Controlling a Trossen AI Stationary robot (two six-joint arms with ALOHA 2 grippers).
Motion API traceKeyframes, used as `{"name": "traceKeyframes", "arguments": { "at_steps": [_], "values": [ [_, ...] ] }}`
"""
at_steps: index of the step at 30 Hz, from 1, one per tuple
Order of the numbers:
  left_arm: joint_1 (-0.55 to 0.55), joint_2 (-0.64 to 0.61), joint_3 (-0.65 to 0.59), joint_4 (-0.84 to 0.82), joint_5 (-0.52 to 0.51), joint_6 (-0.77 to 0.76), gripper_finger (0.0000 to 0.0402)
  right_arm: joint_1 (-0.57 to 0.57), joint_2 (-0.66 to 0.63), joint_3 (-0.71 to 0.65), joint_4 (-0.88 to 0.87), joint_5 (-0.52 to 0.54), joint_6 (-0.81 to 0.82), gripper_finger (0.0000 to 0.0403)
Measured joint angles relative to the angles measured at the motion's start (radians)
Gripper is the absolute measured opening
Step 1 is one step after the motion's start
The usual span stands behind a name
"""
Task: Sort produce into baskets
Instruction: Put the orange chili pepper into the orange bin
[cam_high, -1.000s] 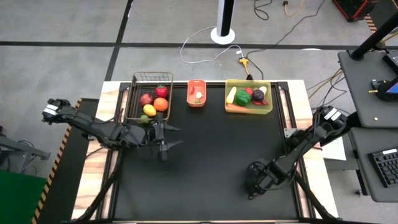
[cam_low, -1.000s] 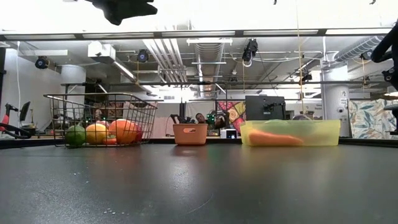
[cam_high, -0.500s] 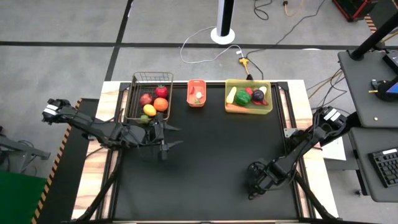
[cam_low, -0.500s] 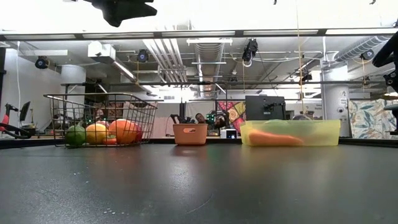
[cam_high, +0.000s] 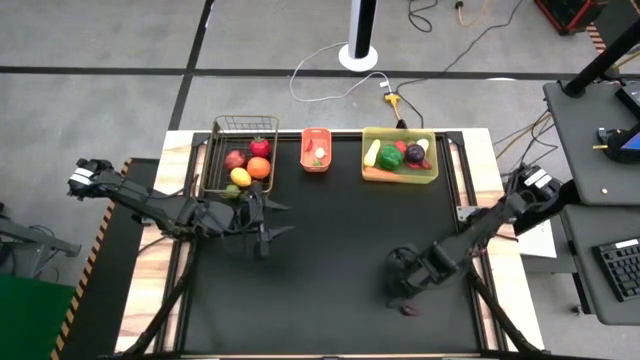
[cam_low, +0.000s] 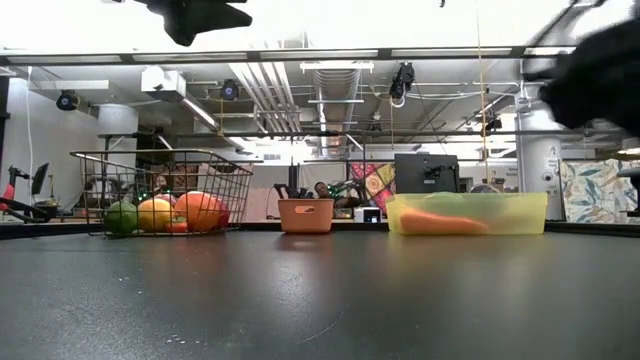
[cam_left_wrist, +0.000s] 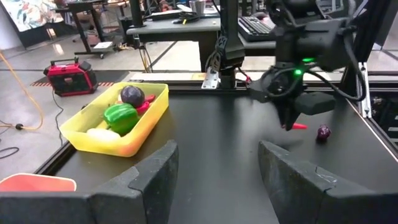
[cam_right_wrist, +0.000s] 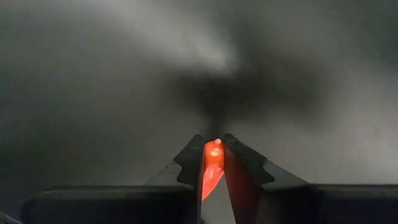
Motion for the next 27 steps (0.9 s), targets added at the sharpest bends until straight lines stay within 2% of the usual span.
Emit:
{"name": "traceKeyframes", "arguments": {
  "at_steps": [4,16,22,27],
  "values": [
    [0.0,0.0,0.0,-0.003,0.0,-0.025,0.0203,-0.131,-0.007,0.045,0.007,0.041,-0.223,0.0044],
    [-0.004,0.0,0.0,-0.064,0.0,-0.157,0.0203,-0.553,0.038,0.228,0.208,0.042,-0.955,0.0044],
    [-0.015,-0.026,0.0,-0.065,0.0,-0.17,0.0203,-0.719,0.128,0.332,0.397,0.044,-1.246,0.0043],
    [-0.016,-0.094,0.0,-0.068,0.0,-0.177,0.0203,-0.821,0.243,0.39,0.634,0.066,-1.452,0.0043]
  ]
}}
